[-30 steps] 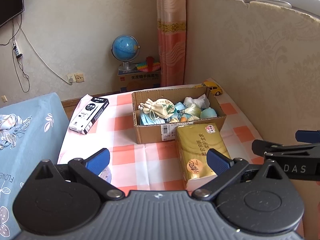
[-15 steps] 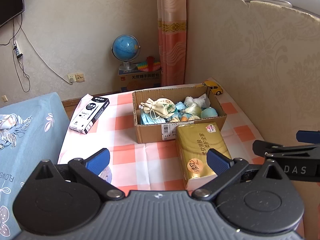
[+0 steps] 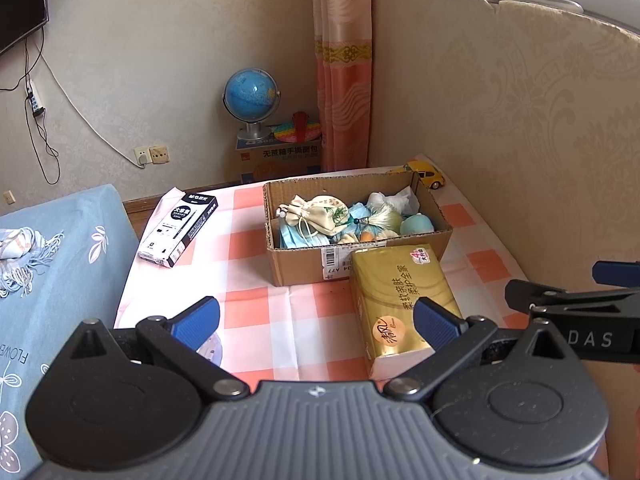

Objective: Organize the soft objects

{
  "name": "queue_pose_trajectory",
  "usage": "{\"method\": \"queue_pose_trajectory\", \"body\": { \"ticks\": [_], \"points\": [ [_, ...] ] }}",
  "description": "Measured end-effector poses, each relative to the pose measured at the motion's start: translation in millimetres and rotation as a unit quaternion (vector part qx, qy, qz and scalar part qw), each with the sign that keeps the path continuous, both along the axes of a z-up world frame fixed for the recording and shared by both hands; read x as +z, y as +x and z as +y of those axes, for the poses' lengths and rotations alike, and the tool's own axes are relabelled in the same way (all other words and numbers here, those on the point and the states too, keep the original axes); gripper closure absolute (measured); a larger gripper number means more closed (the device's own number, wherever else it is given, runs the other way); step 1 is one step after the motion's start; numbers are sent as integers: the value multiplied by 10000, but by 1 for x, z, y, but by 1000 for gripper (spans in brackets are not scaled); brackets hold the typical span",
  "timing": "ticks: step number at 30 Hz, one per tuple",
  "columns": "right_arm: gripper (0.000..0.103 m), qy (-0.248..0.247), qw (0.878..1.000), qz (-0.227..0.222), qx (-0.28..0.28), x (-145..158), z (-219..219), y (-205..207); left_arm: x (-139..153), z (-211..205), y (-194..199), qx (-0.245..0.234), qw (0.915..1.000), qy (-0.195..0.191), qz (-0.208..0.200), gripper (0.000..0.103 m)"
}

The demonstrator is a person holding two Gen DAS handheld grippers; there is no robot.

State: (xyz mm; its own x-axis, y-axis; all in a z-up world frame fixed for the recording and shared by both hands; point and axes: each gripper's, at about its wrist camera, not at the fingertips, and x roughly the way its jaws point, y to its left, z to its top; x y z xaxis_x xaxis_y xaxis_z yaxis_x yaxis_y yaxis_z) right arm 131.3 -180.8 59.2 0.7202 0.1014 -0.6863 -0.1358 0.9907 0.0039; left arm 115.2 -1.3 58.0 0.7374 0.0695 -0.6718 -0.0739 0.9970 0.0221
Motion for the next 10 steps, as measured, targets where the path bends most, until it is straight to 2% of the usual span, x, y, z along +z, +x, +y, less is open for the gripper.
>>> {"method": "queue_pose_trajectory", "body": {
  "ticks": [10],
  "points": [
    [0,5,10000,-7,-6,0,-1,0,0,0,0,-1,10000,-3,5,0]
  ]
}}
